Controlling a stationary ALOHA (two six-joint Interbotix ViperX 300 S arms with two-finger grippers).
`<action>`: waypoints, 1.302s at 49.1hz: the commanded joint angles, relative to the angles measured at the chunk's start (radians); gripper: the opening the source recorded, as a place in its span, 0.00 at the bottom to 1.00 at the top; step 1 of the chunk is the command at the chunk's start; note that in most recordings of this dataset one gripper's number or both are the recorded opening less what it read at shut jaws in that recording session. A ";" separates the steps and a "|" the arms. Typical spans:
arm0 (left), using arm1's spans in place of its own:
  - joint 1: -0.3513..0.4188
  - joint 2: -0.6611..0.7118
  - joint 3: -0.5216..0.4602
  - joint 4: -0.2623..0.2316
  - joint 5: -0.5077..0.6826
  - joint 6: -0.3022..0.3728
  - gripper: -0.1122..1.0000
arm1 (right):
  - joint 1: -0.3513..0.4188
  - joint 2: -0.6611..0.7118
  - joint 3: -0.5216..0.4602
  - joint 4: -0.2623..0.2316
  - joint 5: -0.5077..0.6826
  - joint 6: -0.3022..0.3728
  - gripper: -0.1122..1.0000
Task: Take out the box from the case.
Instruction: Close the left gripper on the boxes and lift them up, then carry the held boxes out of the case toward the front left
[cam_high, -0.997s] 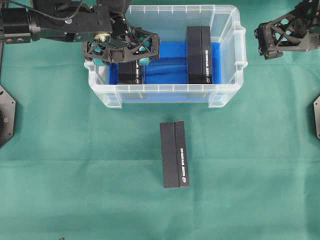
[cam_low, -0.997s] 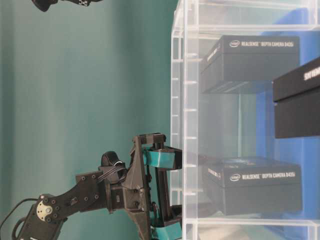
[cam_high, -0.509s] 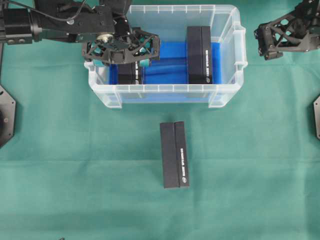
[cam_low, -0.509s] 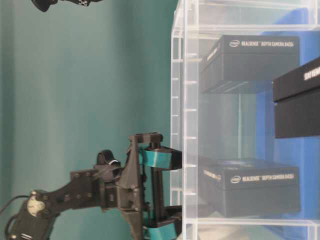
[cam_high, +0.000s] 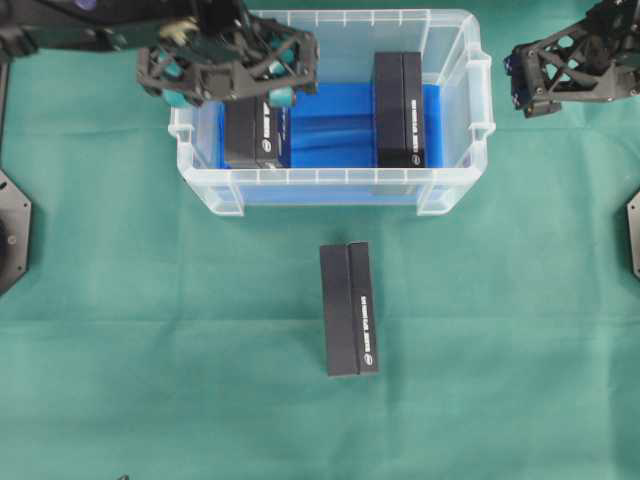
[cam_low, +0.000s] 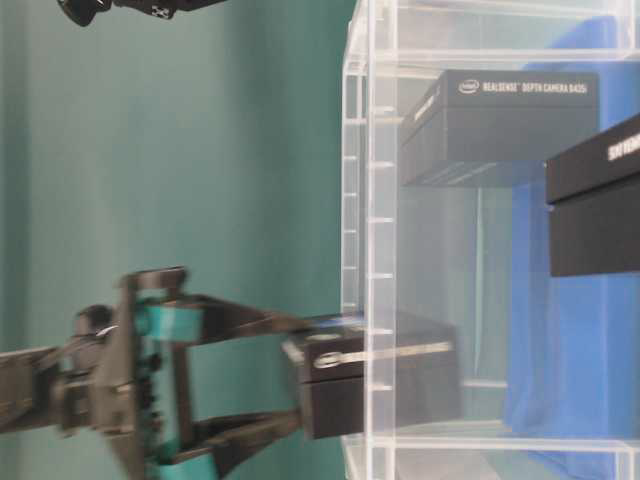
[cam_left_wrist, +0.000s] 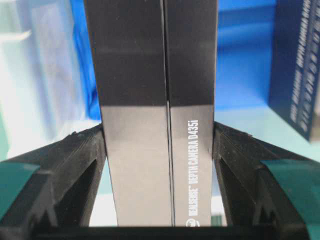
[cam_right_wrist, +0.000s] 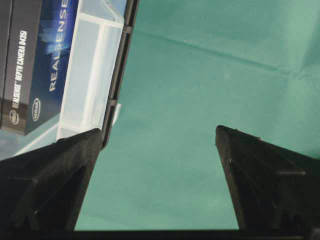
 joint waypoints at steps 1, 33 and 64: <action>-0.008 -0.061 -0.061 -0.002 0.041 0.002 0.65 | 0.002 -0.011 -0.011 0.000 -0.005 0.002 0.92; -0.017 -0.086 -0.256 -0.002 0.239 0.029 0.65 | 0.014 -0.011 -0.011 0.000 -0.005 0.006 0.92; -0.017 -0.086 -0.256 -0.002 0.239 0.031 0.65 | 0.020 -0.012 -0.012 0.000 -0.002 0.008 0.92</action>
